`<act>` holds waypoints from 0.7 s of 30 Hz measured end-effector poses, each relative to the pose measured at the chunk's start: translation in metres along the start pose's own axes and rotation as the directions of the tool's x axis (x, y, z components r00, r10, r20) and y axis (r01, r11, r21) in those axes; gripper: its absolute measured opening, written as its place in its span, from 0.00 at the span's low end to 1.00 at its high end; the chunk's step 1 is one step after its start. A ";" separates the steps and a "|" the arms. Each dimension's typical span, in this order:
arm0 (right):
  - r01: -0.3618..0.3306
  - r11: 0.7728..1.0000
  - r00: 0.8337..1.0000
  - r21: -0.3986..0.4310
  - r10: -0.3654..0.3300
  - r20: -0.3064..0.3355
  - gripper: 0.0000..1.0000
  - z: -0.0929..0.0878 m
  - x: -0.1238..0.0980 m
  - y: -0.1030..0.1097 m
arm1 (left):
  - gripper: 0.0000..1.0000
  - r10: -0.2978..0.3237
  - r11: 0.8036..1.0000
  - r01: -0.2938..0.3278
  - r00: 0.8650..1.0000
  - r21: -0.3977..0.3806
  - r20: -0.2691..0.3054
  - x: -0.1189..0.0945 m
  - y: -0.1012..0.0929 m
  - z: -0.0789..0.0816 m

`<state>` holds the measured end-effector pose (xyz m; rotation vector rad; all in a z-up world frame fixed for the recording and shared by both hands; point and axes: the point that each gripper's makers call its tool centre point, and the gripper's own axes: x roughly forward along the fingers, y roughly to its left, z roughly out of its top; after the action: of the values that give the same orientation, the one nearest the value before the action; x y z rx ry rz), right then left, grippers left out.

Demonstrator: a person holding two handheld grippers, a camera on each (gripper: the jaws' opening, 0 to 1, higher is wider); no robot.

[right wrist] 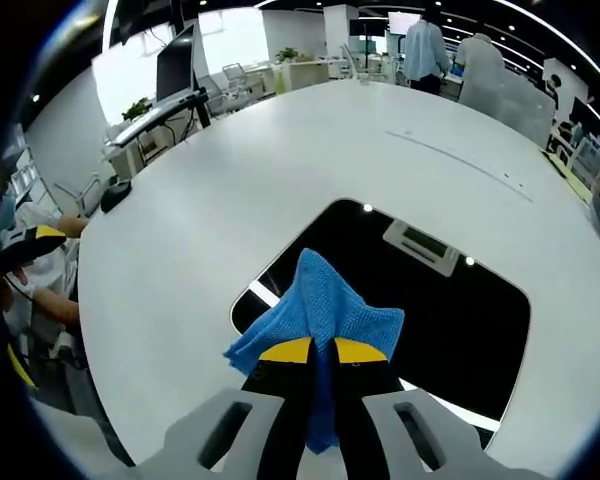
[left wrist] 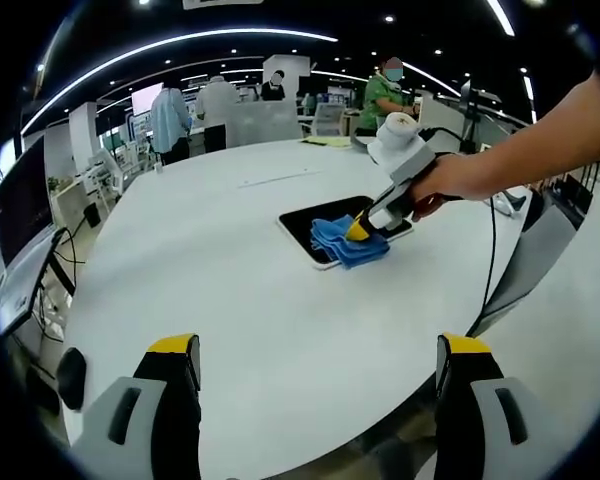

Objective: Wipe the mirror surface with the cleaning cloth until all visible marks leave the cleaned area.

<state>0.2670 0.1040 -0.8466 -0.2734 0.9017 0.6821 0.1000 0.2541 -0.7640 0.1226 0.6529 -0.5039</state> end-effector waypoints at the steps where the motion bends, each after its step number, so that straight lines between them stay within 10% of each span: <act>1: -0.001 1.000 1.000 0.000 0.001 -0.001 0.02 0.000 0.000 0.001 | 0.99 -0.002 1.000 0.002 1.000 0.001 0.000 0.000 0.000 0.000; 21: -0.019 1.000 1.000 0.025 0.019 0.008 0.03 0.006 0.008 0.008 | 0.99 -0.009 1.000 0.009 1.000 0.021 -0.011 0.001 -0.002 0.001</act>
<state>0.2694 0.1164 -0.8491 -0.2403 0.9052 0.6886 0.1001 0.2518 -0.7633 0.1425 0.6596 -0.5191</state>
